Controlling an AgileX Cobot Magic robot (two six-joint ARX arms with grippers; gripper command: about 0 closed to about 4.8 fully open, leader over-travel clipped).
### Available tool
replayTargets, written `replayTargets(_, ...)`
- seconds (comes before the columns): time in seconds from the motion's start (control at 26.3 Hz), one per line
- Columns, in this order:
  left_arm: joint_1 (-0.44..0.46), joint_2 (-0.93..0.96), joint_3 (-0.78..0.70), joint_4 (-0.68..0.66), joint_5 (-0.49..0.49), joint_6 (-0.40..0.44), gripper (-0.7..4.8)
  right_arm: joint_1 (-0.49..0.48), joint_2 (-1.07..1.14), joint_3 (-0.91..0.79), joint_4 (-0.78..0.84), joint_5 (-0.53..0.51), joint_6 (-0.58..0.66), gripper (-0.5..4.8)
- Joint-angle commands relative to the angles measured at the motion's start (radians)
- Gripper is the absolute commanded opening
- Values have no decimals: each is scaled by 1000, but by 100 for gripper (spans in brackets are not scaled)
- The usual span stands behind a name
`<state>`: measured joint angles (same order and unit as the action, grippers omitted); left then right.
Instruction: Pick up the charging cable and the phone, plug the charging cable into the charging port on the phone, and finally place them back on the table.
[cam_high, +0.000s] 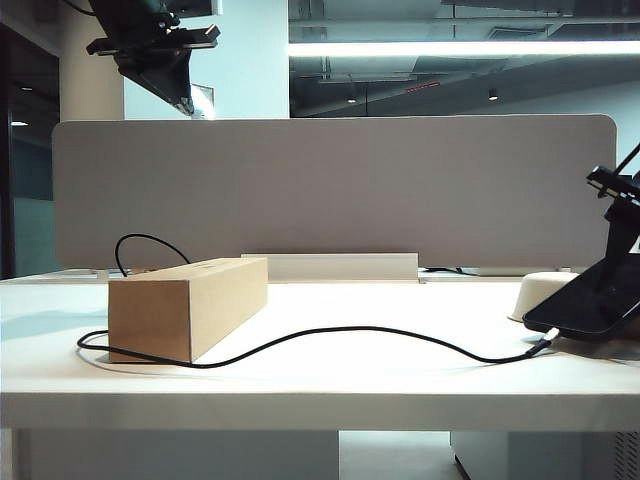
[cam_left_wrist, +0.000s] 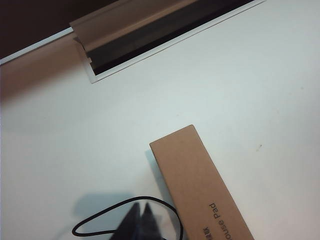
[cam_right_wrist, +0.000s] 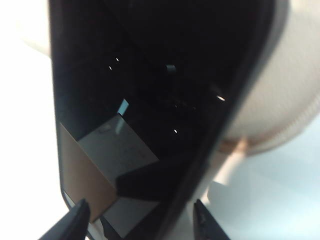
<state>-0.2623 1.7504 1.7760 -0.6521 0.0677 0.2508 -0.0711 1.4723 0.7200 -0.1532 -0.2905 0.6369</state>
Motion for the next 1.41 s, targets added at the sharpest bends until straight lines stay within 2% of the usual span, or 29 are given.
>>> replayTargets(0.04, 2, -6, 5, -13, -1, 4, -5, 1, -24, 5, -49, 0, -14, 307)
replayTargets(0.23, 0, -36, 5, -43, 0, 31, -5, 1, -147, 5, -82, 1, -92, 302)
replayTargets(0.27, 0, -42, 5, -52, 0, 31, -5, 1, -171, 5, -88, 5, -123, 273)
replayTargets(0.38, 0, -59, 5, -77, -1, 32, -5, 2, -231, 5, -91, 29, -190, 124)
replayTargets(0.42, 0, -75, 5, -93, -1, 41, -5, 2, -264, 4, -90, 41, -221, 55)
replayTargets(0.46, 0, -86, 5, -101, -1, 52, -5, 2, -281, 4, -90, 52, -226, 42)
replayTargets(0.57, 0, -121, 5, -120, -3, 72, -5, 2, -321, 1, -91, 65, -253, 38)
replayTargets(0.68, 1, -148, 5, -140, -3, 73, -5, 4, -373, -32, -74, 69, -276, 2)
replayTargets(0.91, 2, -172, 5, -164, -2, 74, -5, 4, -570, -203, 11, 110, -275, -2)
replayTargets(0.99, 1, -173, 5, -165, 8, 73, -5, 4, -692, -286, 41, 141, -274, -2)
replayTargets(1.1, 0, -173, 5, -202, 77, 63, -5, 5, -911, -394, 45, 187, -275, -2)
replayTargets(1.26, 0, -178, 4, -237, 79, 63, -5, 5, -1157, -482, 18, 218, -298, -2)
replayTargets(1.41, -10, -191, 4, -269, 79, 63, -5, 5, -1236, -486, -49, 237, -298, -3)
